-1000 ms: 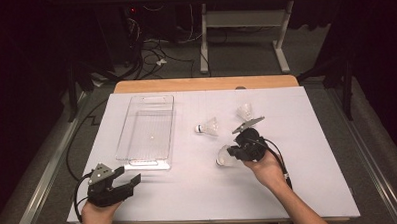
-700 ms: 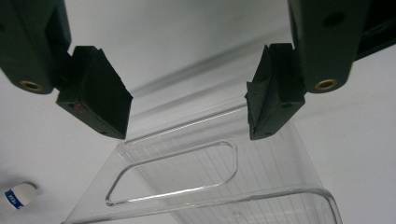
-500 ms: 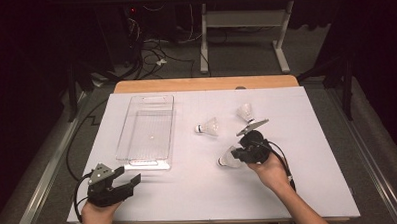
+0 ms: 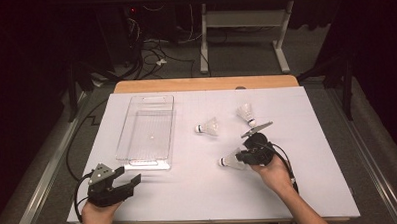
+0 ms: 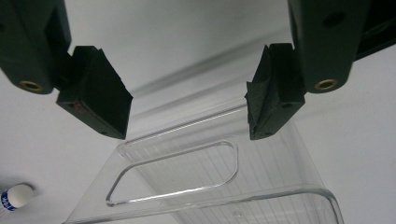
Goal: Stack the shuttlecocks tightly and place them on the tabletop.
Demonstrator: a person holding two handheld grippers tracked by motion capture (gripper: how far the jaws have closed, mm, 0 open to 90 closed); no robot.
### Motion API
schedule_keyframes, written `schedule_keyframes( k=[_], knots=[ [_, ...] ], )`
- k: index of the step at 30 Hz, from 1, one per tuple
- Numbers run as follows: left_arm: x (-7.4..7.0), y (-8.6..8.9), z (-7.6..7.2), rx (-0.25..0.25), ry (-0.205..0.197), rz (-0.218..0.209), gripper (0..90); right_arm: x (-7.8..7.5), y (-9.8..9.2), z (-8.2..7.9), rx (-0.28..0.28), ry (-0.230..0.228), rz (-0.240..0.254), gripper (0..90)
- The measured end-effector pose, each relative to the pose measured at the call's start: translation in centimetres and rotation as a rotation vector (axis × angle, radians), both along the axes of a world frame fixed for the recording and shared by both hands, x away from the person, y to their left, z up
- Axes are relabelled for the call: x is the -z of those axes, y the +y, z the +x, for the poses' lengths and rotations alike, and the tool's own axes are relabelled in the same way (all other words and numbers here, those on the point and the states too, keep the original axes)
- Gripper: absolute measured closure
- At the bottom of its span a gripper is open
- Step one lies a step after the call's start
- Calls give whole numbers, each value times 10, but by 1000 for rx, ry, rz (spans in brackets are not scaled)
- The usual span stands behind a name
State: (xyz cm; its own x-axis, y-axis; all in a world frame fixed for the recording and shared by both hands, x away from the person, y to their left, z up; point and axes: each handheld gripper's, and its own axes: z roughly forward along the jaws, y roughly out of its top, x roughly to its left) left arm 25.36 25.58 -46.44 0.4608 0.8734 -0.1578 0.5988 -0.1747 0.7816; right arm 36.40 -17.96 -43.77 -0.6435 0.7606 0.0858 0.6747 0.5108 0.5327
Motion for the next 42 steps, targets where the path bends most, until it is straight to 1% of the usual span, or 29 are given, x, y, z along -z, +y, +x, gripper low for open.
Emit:
schedule_keyframes(
  k=[12,19,35,40,42],
  knots=[
    [0,0,0,1,-1,2,318,7,-2,3,25,7,-15,742],
    [0,0,-1,1,-3,3,319,11,-4,4,34,4,-16,715],
    [0,0,0,-3,-2,2,318,16,-10,7,60,18,-12,653],
    [0,0,0,-2,-1,3,318,15,-10,7,54,4,-14,630],
    [0,0,0,-3,-1,2,318,15,-10,7,57,1,-7,622]
  ],
)
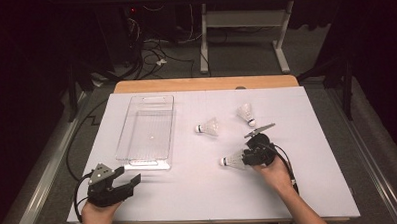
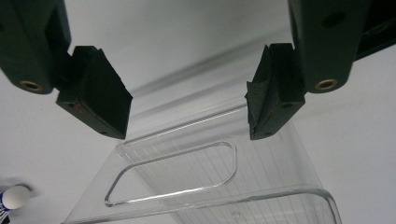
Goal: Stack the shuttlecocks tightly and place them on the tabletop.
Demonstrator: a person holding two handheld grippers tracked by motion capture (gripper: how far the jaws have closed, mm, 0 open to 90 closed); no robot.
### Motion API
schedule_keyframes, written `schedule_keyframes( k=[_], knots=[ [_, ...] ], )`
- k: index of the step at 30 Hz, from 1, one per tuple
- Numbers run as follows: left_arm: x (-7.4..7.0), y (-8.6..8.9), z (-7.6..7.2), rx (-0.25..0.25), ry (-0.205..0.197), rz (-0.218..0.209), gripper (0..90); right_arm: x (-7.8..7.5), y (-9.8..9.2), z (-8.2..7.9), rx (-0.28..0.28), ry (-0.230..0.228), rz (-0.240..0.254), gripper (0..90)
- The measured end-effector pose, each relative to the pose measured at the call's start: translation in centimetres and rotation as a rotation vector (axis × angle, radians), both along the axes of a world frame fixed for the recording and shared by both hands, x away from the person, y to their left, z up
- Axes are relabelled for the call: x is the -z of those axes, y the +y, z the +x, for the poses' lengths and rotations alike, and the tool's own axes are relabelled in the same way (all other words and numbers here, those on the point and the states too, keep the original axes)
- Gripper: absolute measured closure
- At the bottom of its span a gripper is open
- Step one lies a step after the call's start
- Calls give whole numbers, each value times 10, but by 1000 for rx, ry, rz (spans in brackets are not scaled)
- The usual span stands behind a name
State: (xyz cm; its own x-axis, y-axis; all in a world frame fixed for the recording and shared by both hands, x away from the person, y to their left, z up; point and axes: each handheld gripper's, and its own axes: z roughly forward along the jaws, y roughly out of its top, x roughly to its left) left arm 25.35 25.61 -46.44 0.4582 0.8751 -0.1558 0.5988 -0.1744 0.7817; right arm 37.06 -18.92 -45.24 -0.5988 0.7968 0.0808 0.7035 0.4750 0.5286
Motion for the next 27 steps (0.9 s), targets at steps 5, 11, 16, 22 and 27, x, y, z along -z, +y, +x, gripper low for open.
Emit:
schedule_keyframes(
  k=[5,11,16,22,27],
  knots=[
    [0,0,0,-3,-1,-4,318,-1,-1,0,4,-1,3,604],
    [0,0,0,-3,0,-5,318,-3,-2,-1,2,-11,10,592],
    [0,0,0,-4,1,-6,318,-4,-4,-2,7,-11,17,581],
    [1,0,0,-4,2,-6,318,-5,-4,-3,9,-17,23,568],
    [1,0,0,-4,1,-6,318,-7,-5,-5,3,-26,27,565]
  ],
)
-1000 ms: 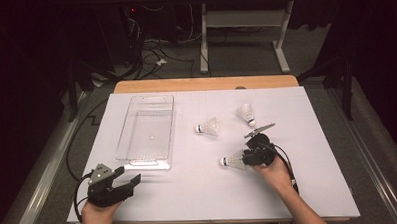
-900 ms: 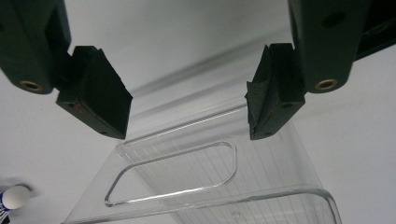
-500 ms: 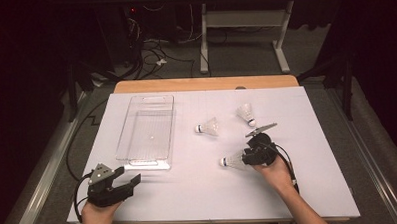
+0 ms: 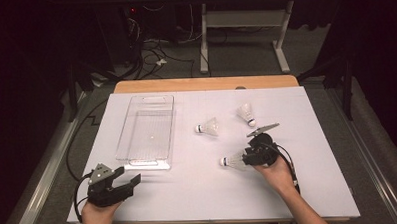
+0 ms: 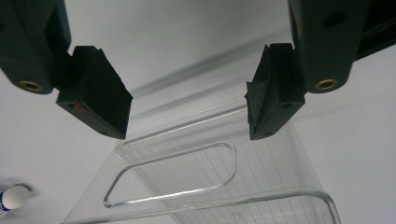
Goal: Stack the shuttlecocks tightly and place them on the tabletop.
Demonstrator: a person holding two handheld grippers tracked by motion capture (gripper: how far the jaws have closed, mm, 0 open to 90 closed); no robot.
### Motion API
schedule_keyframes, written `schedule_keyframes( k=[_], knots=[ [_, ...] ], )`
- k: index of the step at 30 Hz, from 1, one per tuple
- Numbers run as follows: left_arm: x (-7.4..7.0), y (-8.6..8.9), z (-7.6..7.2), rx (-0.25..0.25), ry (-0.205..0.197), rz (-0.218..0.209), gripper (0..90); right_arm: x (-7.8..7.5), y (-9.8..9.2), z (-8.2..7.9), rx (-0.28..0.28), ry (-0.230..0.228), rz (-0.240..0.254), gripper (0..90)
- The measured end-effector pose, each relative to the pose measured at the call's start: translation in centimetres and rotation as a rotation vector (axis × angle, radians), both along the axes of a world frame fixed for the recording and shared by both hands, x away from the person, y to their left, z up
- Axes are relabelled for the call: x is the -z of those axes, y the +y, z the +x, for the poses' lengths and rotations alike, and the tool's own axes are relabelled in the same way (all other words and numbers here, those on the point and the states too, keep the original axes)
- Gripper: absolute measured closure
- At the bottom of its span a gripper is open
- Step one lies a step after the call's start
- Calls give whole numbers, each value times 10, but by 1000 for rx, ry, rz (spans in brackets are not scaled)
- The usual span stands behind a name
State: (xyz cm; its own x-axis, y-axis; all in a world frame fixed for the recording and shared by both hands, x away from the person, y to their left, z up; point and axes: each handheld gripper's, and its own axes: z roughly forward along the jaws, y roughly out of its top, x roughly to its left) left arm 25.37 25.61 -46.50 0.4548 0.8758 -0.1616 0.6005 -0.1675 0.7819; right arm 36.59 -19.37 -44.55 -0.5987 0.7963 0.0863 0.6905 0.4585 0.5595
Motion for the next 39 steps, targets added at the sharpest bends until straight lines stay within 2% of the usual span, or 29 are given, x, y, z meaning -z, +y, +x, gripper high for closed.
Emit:
schedule_keyframes(
  k=[15,39],
  knots=[
    [0,0,0,1,0,0,318,0,-10,-5,15,-1,13,555],
    [0,0,0,3,-1,5,318,-8,-25,-22,26,-42,44,568]
  ],
)
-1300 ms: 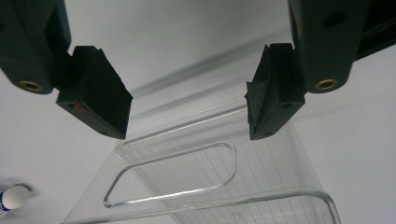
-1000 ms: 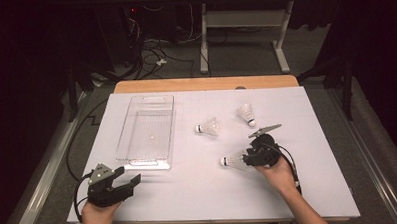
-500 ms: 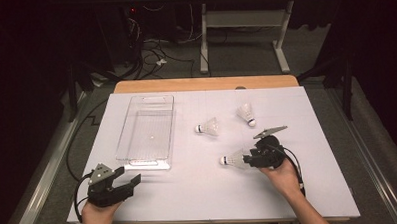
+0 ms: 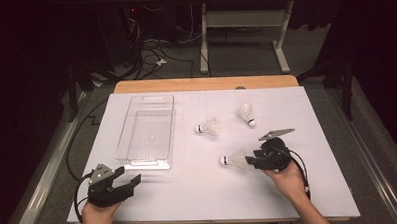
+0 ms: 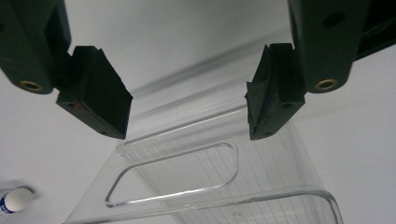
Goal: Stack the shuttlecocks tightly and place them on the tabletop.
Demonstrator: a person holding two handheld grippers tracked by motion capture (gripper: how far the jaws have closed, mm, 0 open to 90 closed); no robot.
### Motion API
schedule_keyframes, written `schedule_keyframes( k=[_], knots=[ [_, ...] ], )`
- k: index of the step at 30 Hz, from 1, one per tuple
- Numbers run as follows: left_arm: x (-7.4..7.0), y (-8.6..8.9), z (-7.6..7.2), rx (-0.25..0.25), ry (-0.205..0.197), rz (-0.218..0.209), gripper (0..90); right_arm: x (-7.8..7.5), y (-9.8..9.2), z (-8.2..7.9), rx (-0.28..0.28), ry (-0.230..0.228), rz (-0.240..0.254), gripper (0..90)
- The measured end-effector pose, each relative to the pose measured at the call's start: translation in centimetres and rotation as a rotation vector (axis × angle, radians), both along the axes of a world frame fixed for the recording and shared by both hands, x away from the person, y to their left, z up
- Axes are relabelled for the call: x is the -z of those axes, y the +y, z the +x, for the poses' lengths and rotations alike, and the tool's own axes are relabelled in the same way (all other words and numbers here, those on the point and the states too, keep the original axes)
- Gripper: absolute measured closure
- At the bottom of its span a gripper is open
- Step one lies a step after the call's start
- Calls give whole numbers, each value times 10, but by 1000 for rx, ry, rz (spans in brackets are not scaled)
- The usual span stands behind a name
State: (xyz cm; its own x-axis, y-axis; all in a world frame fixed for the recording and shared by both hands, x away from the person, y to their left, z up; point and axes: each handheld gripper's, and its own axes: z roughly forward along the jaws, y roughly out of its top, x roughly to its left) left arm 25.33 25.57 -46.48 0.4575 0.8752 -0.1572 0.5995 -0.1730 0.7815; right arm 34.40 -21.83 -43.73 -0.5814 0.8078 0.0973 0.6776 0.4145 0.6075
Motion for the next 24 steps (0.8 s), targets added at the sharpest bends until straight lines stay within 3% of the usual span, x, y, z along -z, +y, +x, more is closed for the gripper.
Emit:
schedule_keyframes(
  k=[8,17,24],
  knots=[
    [0,0,0,1,0,1,318,-6,-2,-14,-14,-28,26,585],
    [0,-1,0,1,0,2,318,-9,4,-26,-51,-21,41,585],
    [0,-1,0,2,0,3,319,-8,13,-27,-75,-11,36,596]
  ],
)
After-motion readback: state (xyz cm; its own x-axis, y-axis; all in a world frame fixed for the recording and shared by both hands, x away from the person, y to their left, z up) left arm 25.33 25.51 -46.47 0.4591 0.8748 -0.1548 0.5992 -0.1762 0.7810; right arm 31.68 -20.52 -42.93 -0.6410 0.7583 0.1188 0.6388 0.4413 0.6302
